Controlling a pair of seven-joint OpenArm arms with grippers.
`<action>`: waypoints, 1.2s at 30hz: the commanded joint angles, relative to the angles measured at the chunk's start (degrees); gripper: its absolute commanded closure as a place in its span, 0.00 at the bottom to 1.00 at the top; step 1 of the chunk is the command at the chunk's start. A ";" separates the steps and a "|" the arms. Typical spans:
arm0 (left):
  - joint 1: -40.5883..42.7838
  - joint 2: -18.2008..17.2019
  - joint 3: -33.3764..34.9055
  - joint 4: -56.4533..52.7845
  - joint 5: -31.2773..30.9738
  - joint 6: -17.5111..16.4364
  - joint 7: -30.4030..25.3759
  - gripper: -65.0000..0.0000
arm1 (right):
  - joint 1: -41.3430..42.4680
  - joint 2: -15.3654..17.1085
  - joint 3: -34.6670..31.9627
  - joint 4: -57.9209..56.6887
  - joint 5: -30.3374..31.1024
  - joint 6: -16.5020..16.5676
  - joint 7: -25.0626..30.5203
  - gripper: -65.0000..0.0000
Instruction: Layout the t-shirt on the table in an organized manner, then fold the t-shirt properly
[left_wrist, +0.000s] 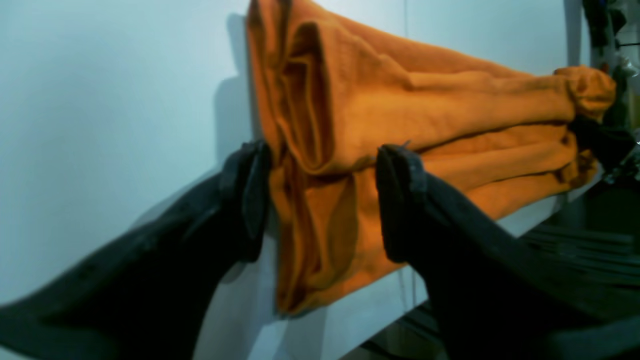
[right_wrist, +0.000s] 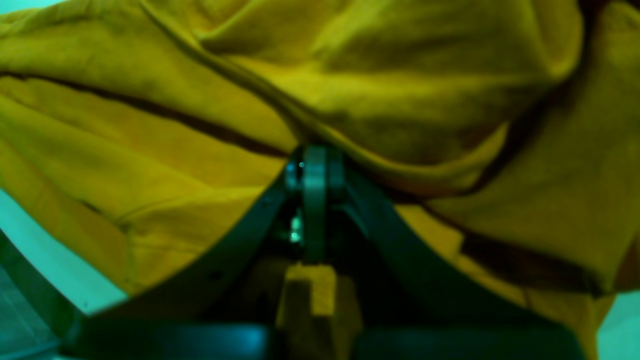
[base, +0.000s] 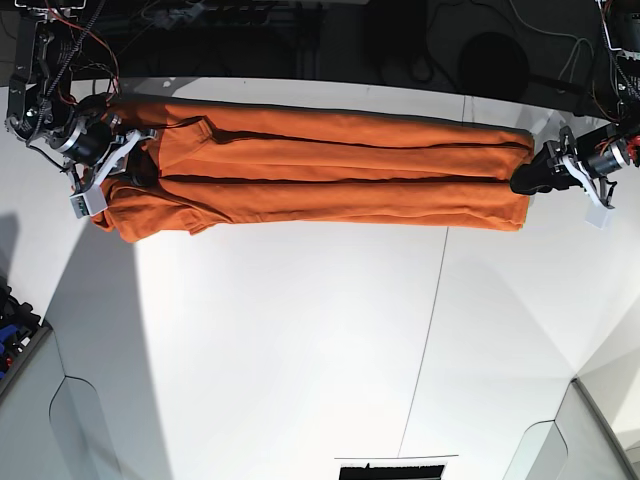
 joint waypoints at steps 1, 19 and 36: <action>-0.17 -0.79 0.28 0.76 -0.26 -0.30 0.28 0.44 | 0.74 0.66 0.15 0.52 0.44 0.15 0.68 1.00; -2.14 0.90 0.66 1.07 7.91 -0.30 -4.92 1.00 | 0.74 0.68 0.20 0.66 2.56 0.13 1.09 1.00; -13.05 -8.20 1.05 1.97 16.74 -0.30 -6.16 1.00 | 6.84 -0.04 0.39 6.99 6.40 -0.02 0.00 1.00</action>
